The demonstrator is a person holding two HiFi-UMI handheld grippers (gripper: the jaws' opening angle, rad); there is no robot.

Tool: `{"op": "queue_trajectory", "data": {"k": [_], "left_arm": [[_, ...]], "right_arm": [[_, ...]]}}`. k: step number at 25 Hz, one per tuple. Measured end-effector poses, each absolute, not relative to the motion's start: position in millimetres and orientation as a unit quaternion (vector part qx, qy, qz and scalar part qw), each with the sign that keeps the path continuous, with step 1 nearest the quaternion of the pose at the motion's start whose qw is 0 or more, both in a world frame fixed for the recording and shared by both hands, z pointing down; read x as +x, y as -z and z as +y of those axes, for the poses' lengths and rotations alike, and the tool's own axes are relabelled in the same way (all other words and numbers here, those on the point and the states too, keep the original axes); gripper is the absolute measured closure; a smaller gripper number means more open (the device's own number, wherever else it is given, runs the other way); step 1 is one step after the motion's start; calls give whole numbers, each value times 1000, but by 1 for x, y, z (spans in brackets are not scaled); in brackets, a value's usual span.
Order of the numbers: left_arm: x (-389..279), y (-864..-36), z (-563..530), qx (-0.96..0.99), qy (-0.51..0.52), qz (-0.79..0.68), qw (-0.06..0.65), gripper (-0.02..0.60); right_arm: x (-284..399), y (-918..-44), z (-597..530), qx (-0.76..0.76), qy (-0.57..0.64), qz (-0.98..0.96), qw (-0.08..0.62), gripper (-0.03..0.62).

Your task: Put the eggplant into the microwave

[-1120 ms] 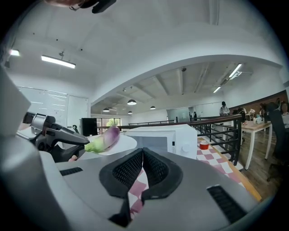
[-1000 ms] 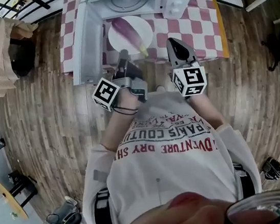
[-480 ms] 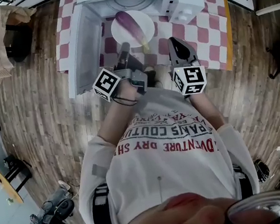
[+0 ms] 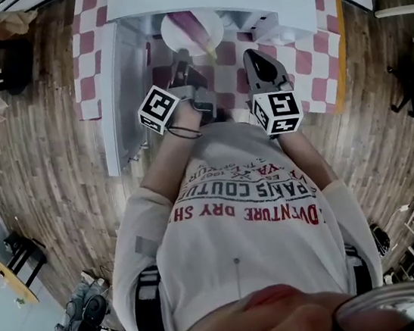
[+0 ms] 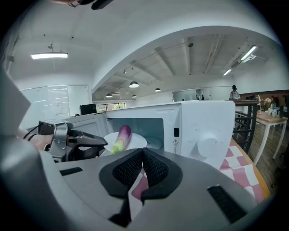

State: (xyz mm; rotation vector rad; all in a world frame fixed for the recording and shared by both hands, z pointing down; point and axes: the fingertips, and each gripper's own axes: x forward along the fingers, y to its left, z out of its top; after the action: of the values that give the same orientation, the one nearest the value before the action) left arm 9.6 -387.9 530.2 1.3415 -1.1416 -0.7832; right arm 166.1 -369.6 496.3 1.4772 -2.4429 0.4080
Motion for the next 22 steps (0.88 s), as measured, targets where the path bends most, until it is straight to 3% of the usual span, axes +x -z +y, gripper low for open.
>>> {"op": "queue_trajectory", "data": {"k": [22], "left_arm": [[6, -601, -485, 555, 298, -504, 591, 551]], "right_arm": [[130, -530, -439, 496, -136, -844, 154, 568]]}}
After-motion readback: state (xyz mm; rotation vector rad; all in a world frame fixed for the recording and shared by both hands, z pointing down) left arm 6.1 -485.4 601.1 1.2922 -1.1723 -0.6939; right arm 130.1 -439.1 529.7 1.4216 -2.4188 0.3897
